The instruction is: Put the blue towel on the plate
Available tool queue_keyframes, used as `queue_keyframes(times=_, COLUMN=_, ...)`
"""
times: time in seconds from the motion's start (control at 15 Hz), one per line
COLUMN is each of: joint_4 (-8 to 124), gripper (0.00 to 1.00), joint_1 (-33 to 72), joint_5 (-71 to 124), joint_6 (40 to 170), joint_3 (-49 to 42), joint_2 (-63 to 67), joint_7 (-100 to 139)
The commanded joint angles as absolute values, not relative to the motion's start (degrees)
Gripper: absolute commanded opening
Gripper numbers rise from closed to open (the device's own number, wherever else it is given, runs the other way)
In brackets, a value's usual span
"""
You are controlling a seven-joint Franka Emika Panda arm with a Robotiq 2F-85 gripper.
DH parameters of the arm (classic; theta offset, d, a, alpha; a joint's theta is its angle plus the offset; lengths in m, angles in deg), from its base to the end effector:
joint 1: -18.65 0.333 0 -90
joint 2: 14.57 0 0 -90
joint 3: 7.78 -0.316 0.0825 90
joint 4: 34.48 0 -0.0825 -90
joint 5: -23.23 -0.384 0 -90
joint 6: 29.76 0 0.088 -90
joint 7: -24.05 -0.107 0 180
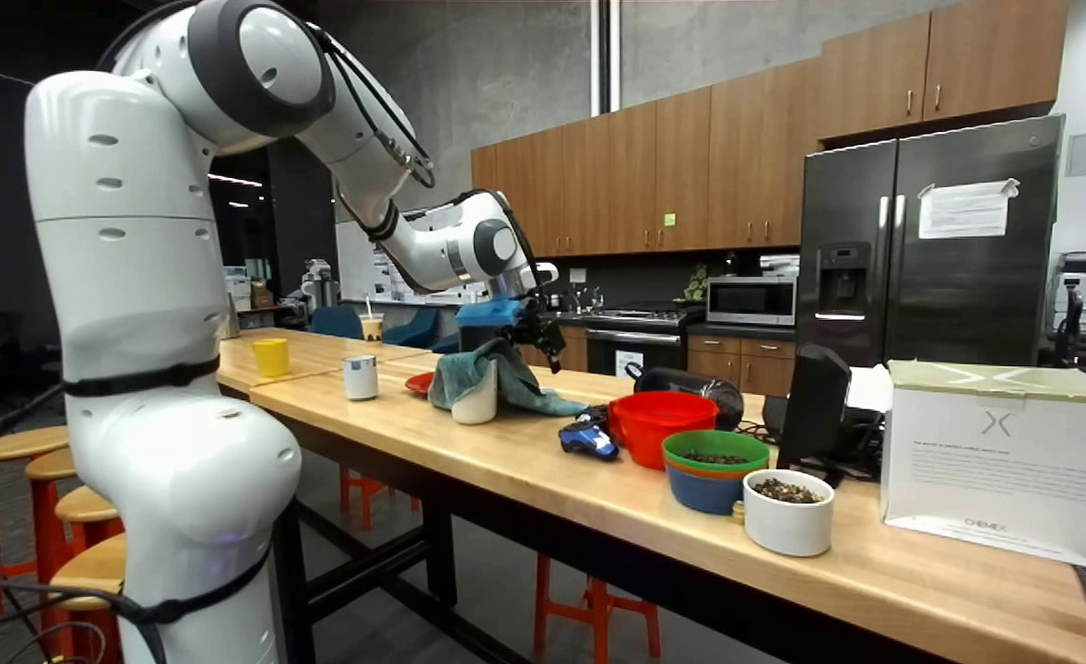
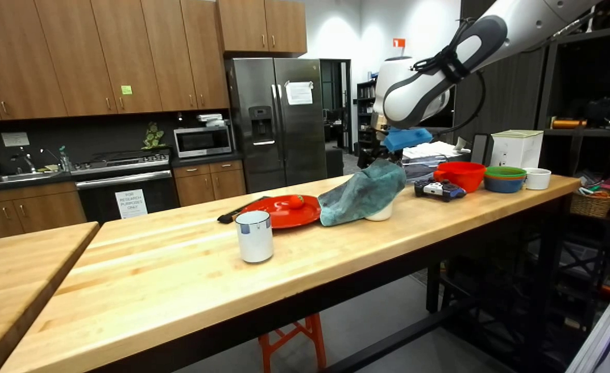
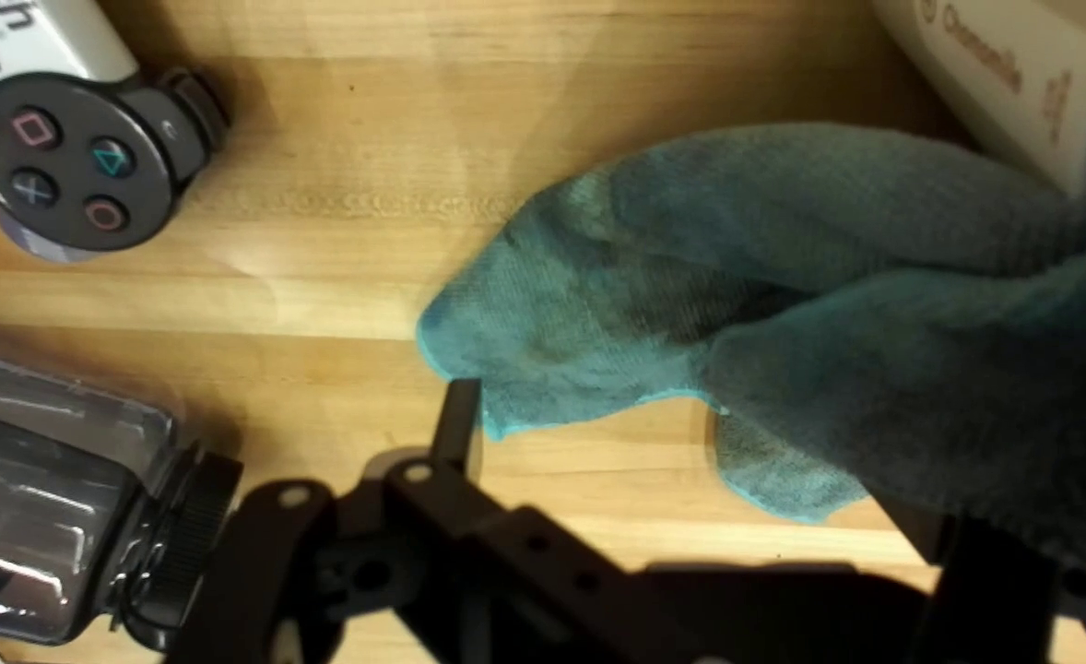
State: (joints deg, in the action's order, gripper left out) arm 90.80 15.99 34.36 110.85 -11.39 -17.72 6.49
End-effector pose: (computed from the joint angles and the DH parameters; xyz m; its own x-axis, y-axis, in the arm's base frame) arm 0.5514 0.0095 0.4450 0.9303 -0.1373 0.3402 -0.1697 -0.9832 0.0673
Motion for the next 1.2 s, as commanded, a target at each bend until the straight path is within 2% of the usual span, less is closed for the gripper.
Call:
queue_keyframes(times=0.0, joint_4=89.7, gripper=1.0, joint_1=16.9, joint_5=34.9, joint_6=110.7, joint_3=-10.6, joint_2=-16.5, joint_7=6.1)
queue_keyframes(times=0.87, joint_4=87.3, gripper=1.0, joint_1=17.1, joint_5=38.0, joint_6=112.0, joint_3=-8.5, joint_2=-13.0, joint_7=5.6)
queue_keyframes(times=1.13, joint_4=87.4, gripper=1.0, joint_1=17.2, joint_5=43.5, joint_6=110.9, joint_3=-7.7, joint_2=-13.1, joint_7=-5.7)
